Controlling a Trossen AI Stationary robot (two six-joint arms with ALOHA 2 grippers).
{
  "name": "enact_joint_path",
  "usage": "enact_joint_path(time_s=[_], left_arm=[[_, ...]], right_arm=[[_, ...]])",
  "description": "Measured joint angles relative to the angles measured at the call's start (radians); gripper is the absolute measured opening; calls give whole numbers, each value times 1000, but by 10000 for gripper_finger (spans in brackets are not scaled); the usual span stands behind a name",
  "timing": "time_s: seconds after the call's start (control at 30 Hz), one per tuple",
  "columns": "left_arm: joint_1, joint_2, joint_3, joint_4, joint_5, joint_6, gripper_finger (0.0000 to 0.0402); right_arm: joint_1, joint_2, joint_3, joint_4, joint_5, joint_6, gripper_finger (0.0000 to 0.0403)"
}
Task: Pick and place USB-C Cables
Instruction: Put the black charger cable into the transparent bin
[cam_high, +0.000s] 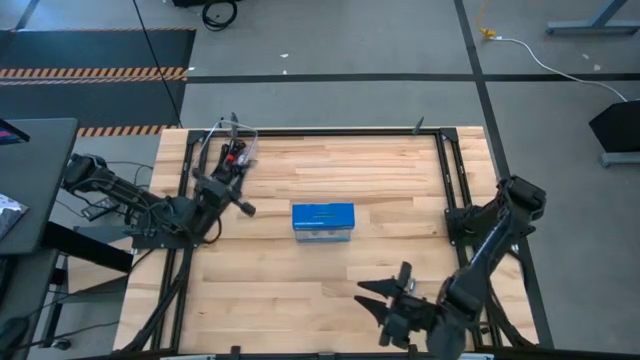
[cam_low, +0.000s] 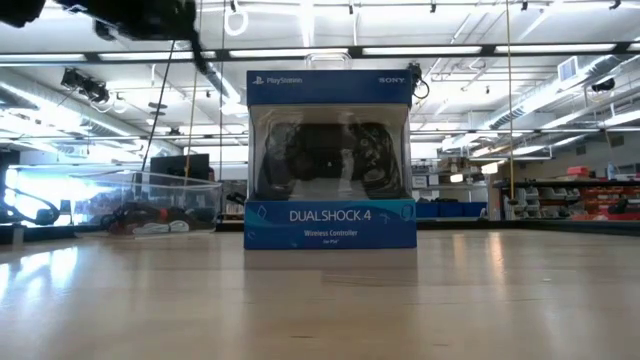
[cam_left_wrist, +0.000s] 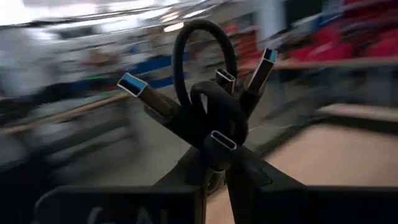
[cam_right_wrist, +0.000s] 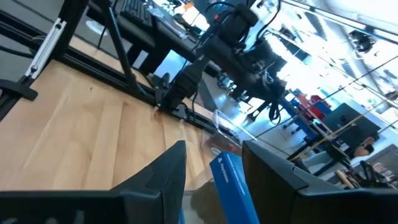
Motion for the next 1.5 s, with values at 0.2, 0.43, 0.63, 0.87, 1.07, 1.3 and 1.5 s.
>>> enact_joint_path(time_s=[0.2,0.43,0.63,0.87,1.07,1.3,1.5], left_arm=[[100,13,0,-321,231,-399,39],[336,22,-1,-648,407,-645,39],[509,21,38,-755,547,-642,39],[700,21,182,-1089,590,-711,39],[815,22,219,-1224,622,-700,39],[946,92,219,-1368,767,-735,39],[990,196,219,-1364,842,-715,42]], right_arm=[[29,0,0,-17,47,22,162],[30,0,0,-51,45,90,161],[30,0,0,-97,25,158,160],[29,0,0,-206,-10,271,160],[29,0,0,-261,-20,341,160],[16,0,0,-270,-39,351,160],[-22,0,0,-273,-95,358,160]])
